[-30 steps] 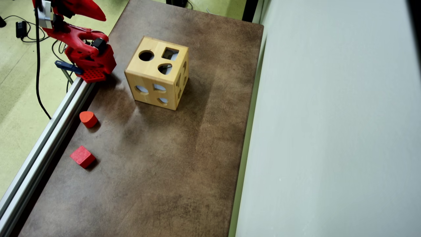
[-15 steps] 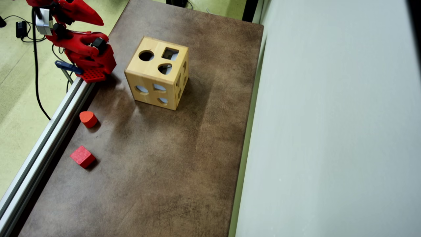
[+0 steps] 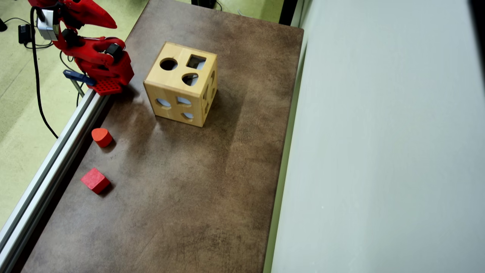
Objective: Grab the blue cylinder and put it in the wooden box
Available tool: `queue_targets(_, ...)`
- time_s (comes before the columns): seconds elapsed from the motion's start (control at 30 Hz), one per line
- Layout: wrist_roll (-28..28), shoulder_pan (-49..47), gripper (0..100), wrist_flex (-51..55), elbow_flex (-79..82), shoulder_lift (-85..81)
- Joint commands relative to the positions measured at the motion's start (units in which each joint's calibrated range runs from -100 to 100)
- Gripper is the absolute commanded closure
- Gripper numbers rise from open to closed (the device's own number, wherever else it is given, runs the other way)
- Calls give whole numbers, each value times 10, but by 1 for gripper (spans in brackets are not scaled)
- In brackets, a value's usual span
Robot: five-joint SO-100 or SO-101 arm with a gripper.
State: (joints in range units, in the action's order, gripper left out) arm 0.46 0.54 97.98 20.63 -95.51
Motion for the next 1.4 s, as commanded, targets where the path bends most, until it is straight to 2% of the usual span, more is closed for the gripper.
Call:
queue_targets(0.0,-1,-41,98,2,-1,-1)
queue_targets(1.37,-3,-46,98,2,1,-1)
